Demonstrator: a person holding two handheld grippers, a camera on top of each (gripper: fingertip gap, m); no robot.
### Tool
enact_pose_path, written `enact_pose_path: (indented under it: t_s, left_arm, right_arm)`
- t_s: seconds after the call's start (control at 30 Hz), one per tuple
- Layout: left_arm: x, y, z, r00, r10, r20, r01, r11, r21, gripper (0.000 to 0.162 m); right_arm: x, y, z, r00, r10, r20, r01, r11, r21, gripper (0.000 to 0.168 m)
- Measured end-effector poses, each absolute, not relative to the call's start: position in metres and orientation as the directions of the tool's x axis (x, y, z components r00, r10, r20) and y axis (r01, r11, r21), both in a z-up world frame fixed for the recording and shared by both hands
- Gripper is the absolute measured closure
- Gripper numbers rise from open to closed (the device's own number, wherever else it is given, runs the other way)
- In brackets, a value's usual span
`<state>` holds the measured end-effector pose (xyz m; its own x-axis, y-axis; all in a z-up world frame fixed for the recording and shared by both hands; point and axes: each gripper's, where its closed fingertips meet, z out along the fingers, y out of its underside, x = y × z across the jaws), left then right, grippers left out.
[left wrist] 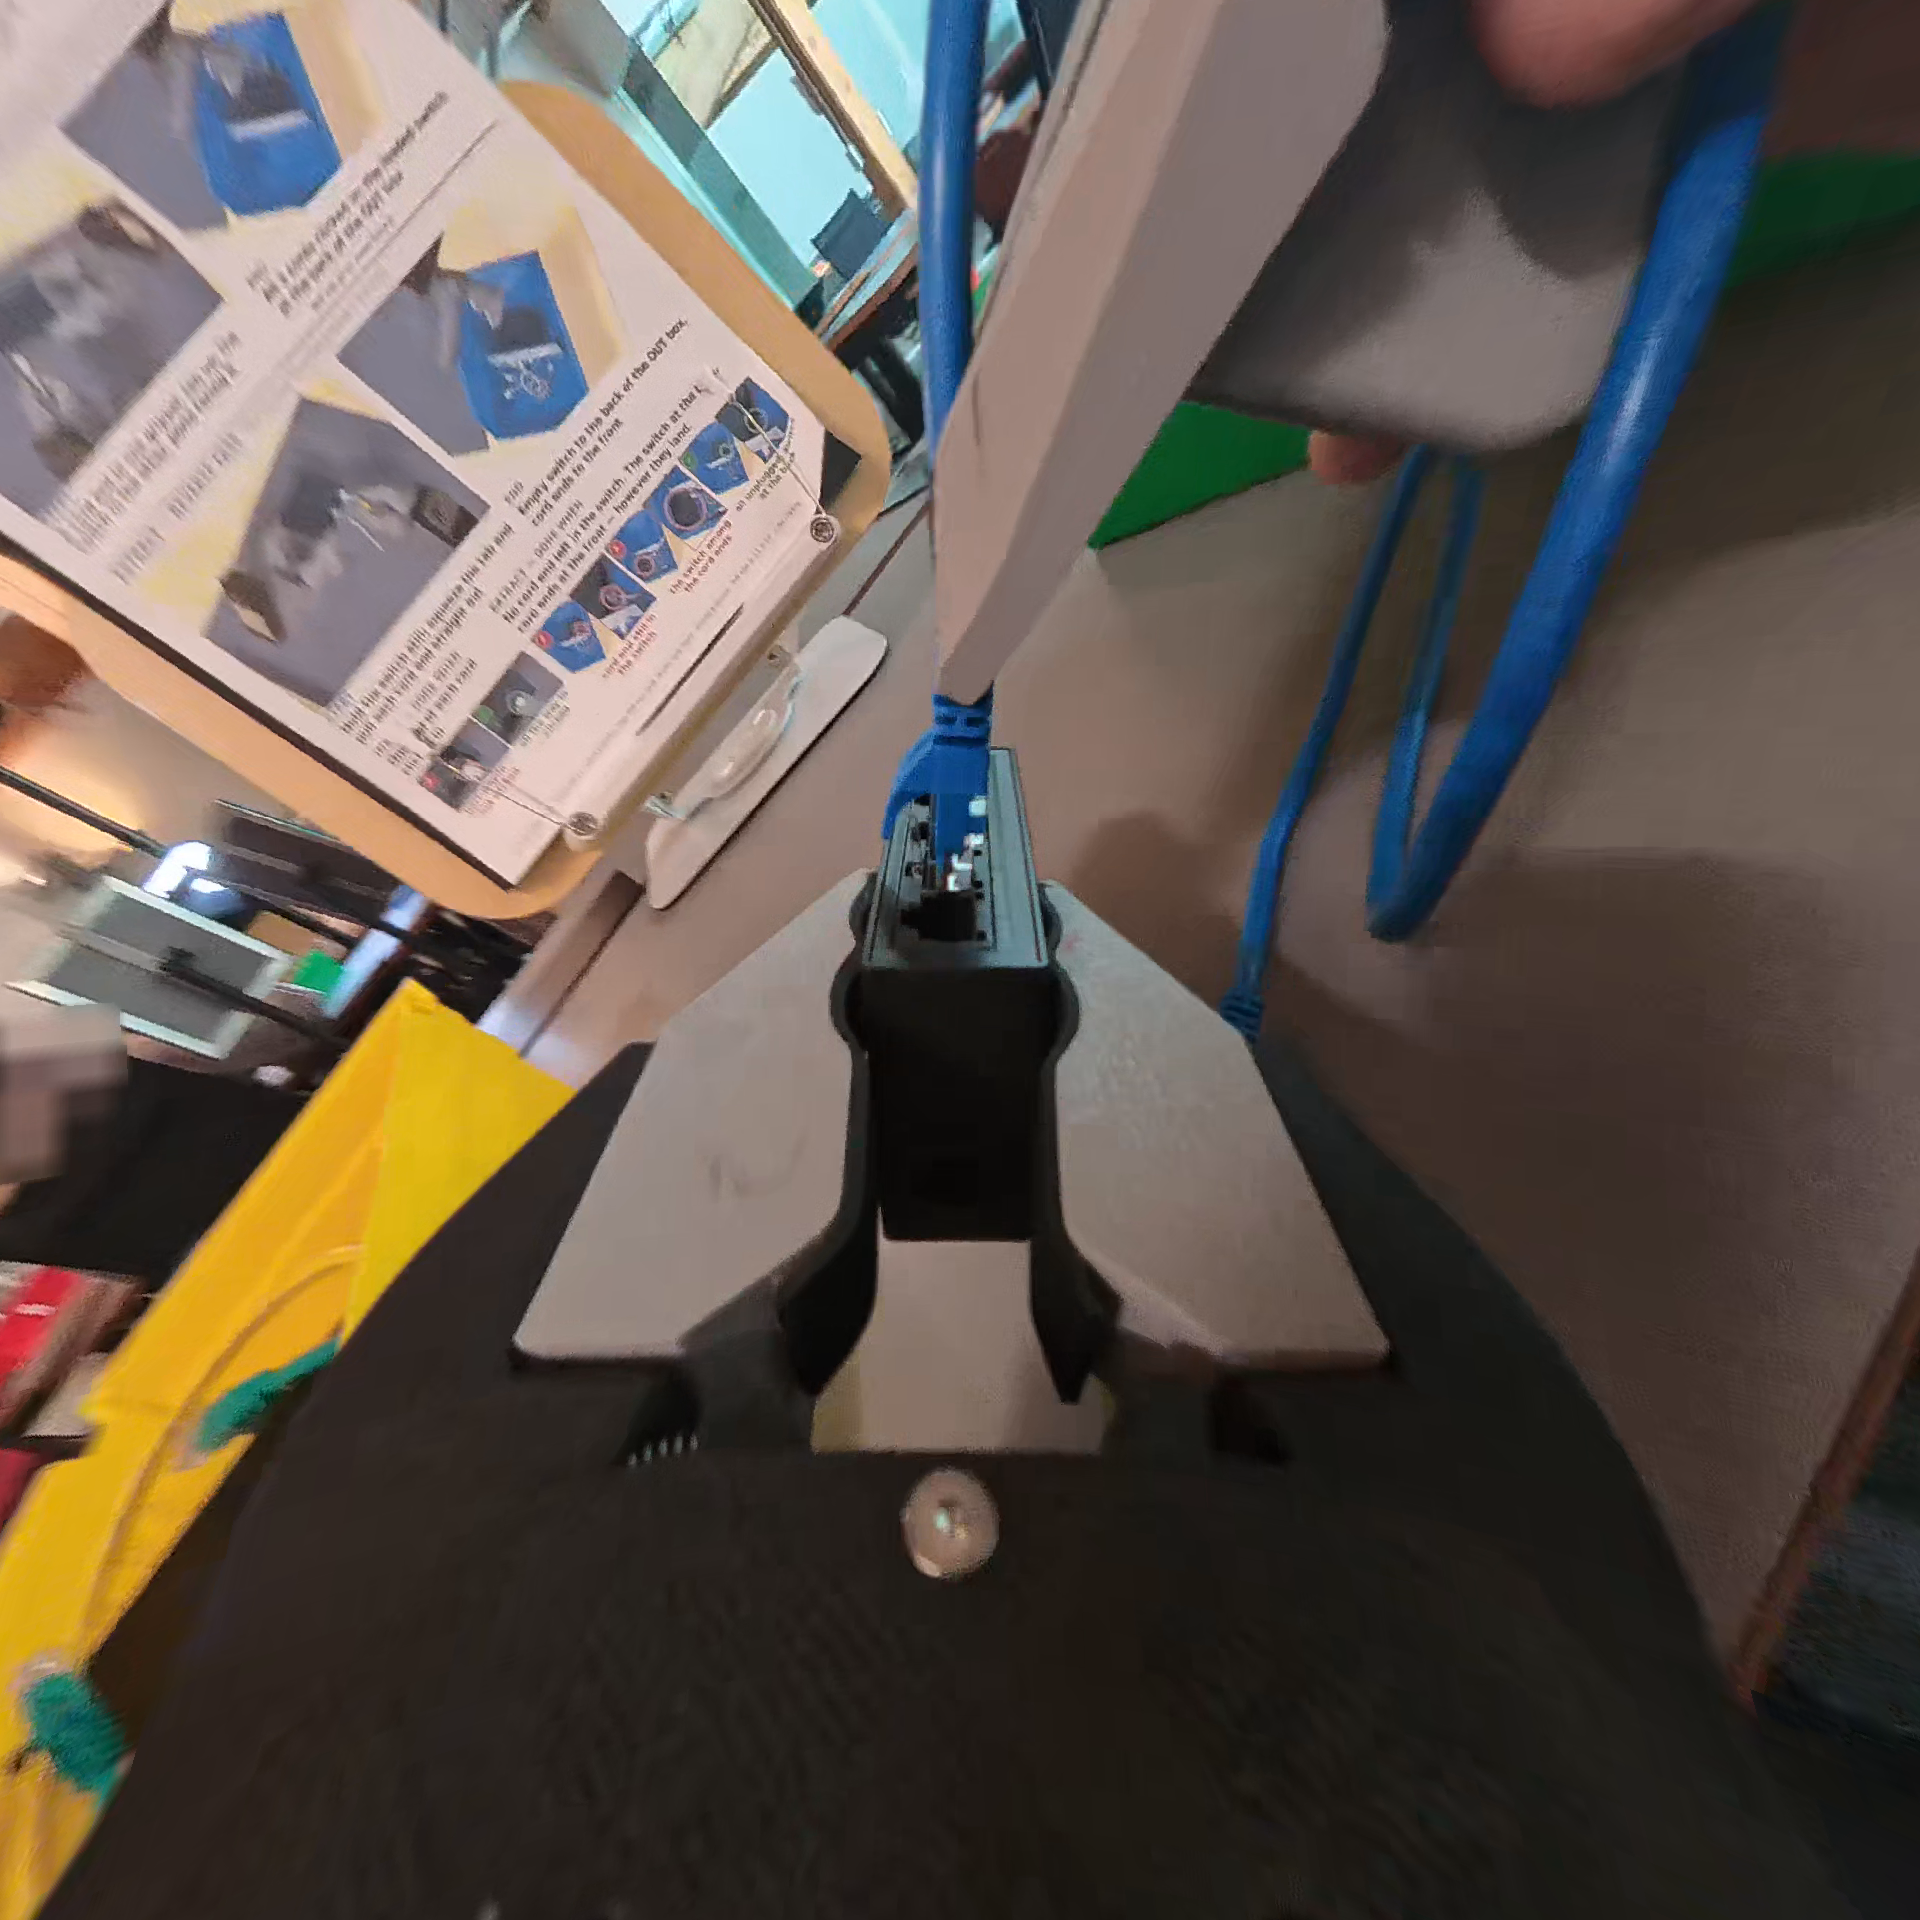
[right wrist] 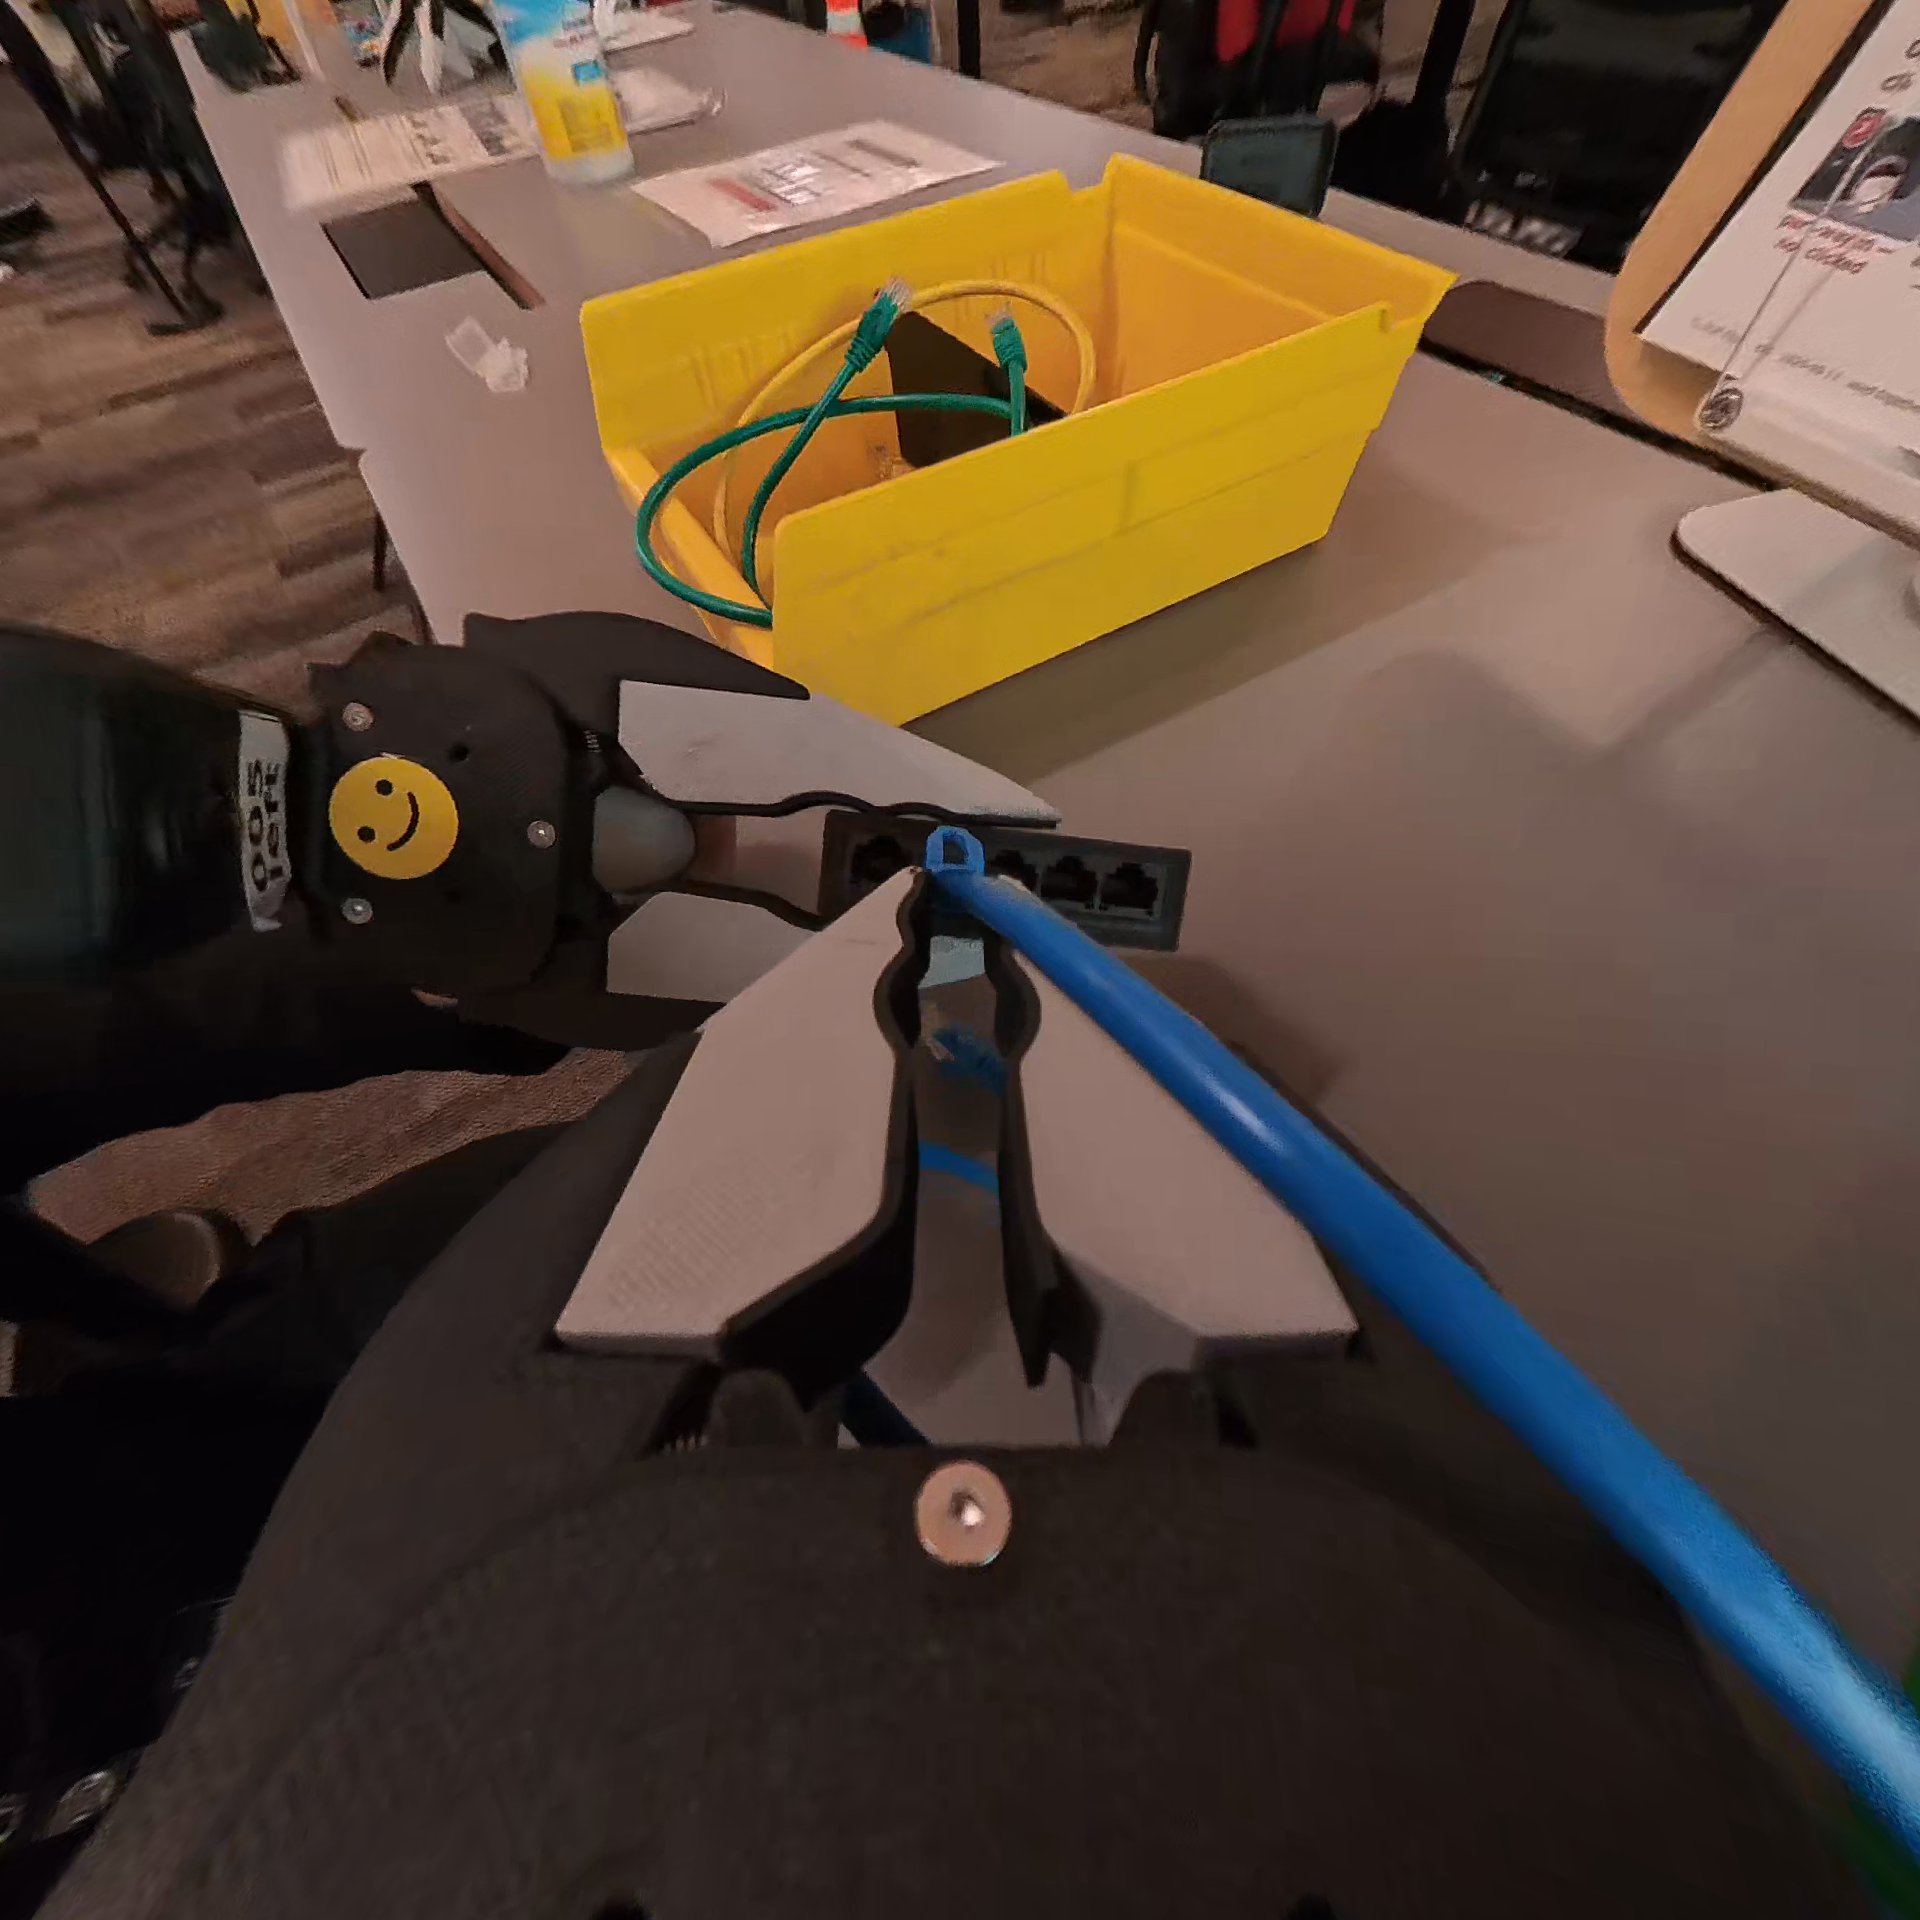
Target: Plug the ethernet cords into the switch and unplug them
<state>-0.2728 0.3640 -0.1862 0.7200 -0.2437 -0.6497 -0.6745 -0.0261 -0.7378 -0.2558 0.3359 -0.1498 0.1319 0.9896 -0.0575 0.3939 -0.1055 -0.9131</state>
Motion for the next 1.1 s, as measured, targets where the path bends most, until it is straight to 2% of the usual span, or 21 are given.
enact_pose_path:
  t_s: [0.17,0.3,0.43,0.47,0.57,0.67,0.8,0.93,1.1]
  left_arm:
    - [-0.264,0.361,-0.189,0.545,-0.194,-0.816,-0.827,0.034,-0.561,0.136]
    - [-0.251,0.356,-0.185,0.528,-0.195,-0.827,-0.829,0.096,-0.552,0.136]
    - [-0.251,0.360,-0.193,0.471,-0.190,-0.861,-0.869,0.069,-0.491,0.137]
    - [-0.250,0.360,-0.194,0.464,-0.191,-0.865,-0.872,0.076,-0.484,0.137]
    - [-0.252,0.361,-0.193,0.497,-0.200,-0.844,-0.852,0.068,-0.518,0.136]
    - [-0.258,0.363,-0.191,0.519,-0.185,-0.835,-0.844,0.043,-0.534,0.136]
    - [-0.258,0.363,-0.192,0.520,-0.183,-0.834,-0.844,0.039,-0.535,0.136]
    - [-0.260,0.363,-0.191,0.525,-0.177,-0.832,-0.842,0.033,-0.538,0.136]
    - [-0.256,0.361,-0.188,0.516,-0.165,-0.841,-0.846,0.059,-0.530,0.136]
  right_arm:
    - [-0.239,0.328,-0.161,0.094,0.994,-0.053,0.307,-0.080,-0.948,0.161]
    - [-0.230,0.325,-0.156,0.000,0.980,-0.199,0.135,-0.197,-0.971,0.160]
    - [-0.235,0.326,-0.182,0.011,0.975,-0.220,0.221,-0.217,-0.951,0.156]
    - [-0.236,0.325,-0.182,0.006,0.981,-0.196,0.231,-0.192,-0.954,0.166]
    - [-0.240,0.326,-0.178,0.033,0.995,-0.091,0.216,-0.096,-0.972,0.168]
    - [-0.243,0.325,-0.182,0.038,0.997,-0.070,0.246,-0.077,-0.966,0.157]
    - [-0.241,0.327,-0.181,0.055,0.996,-0.066,0.243,-0.077,-0.967,0.145]
    - [-0.236,0.330,-0.165,0.067,0.987,-0.144,0.149,-0.152,-0.977,0.139]
    - [-0.242,0.332,-0.158,0.053,0.972,-0.229,0.097,-0.233,-0.968,0.158]
